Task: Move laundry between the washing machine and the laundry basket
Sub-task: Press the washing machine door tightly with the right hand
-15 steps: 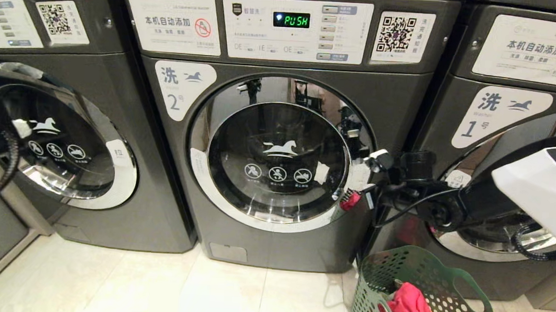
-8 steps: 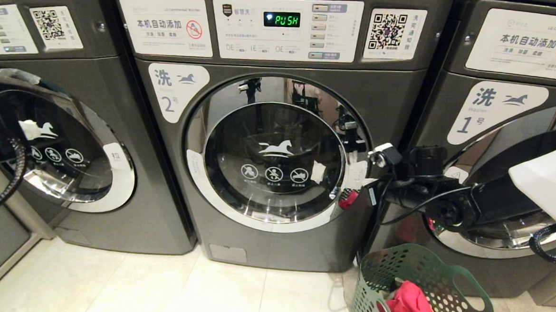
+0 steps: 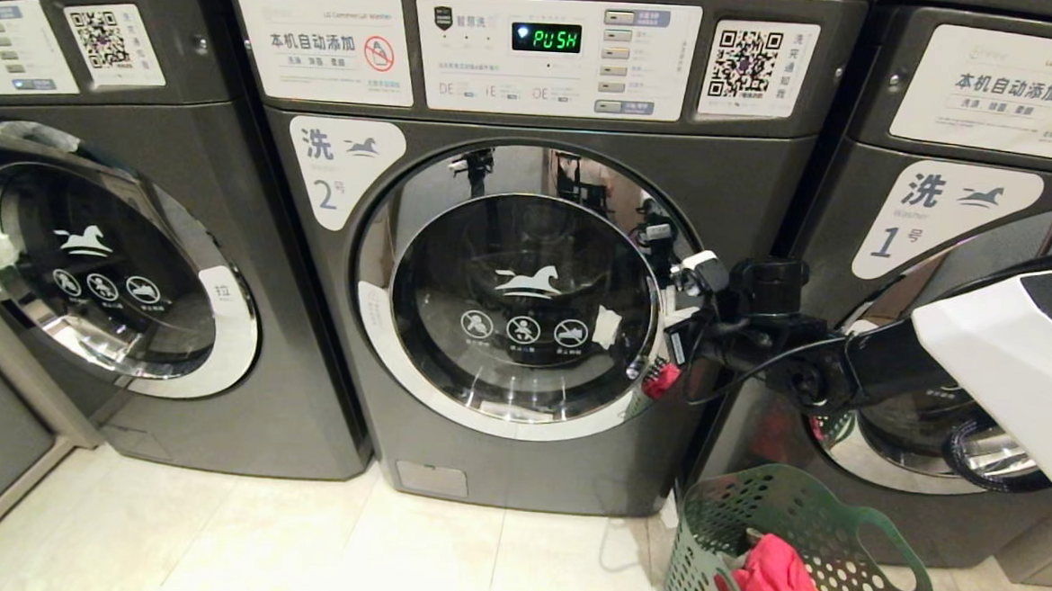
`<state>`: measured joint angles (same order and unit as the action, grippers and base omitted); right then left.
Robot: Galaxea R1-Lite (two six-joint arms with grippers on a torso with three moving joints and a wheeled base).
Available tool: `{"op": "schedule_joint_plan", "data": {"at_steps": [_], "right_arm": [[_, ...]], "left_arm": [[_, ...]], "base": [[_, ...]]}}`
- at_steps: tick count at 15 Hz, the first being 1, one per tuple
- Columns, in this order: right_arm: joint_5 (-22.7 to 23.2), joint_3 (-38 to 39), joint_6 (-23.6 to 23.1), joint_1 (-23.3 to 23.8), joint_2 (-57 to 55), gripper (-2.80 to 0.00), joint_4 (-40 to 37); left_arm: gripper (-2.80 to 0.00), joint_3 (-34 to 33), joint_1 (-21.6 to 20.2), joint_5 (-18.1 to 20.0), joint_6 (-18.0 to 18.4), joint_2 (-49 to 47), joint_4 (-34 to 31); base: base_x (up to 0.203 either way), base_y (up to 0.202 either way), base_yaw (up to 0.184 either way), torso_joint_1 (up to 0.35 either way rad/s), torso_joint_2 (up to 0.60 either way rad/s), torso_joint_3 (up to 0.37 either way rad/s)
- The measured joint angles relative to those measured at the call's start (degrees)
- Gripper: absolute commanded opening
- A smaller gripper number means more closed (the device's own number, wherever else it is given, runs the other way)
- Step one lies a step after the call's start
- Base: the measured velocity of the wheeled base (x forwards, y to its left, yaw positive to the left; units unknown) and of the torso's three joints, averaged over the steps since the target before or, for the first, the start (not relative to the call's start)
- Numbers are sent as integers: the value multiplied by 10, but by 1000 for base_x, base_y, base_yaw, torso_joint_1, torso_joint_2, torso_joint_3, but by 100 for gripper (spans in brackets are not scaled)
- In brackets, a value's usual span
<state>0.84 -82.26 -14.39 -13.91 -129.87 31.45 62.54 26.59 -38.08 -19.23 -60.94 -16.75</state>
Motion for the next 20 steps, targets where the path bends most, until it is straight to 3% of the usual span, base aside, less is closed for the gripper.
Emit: {"op": "schedule_joint_plan", "data": {"at_steps": [8,11,14,17,20], "right_arm": [[-10,-91,1,4,-60,-280,-15],[-10,-63,1,4,-39,-280,-4],[-11,46,10,-13,91,-280,-64],[-14,205,17,-27,288,-280,-148],[-40,410,24,2,489,-280,-202]], "left_arm": [[-280,-2,-1,-9,0,13,-9],[-280,-2,0,-9,0,20,-22],[-280,-19,0,-8,2,44,-40],[-280,-99,-1,-13,-2,87,-48],[-280,-192,-30,-67,-46,134,-51]], "base": [[0,0,0,0,0,0],[0,0,0,9,3,-2],[0,0,0,0,0,0],[0,0,0,0,0,0],[0,0,0,0,0,0]]}}
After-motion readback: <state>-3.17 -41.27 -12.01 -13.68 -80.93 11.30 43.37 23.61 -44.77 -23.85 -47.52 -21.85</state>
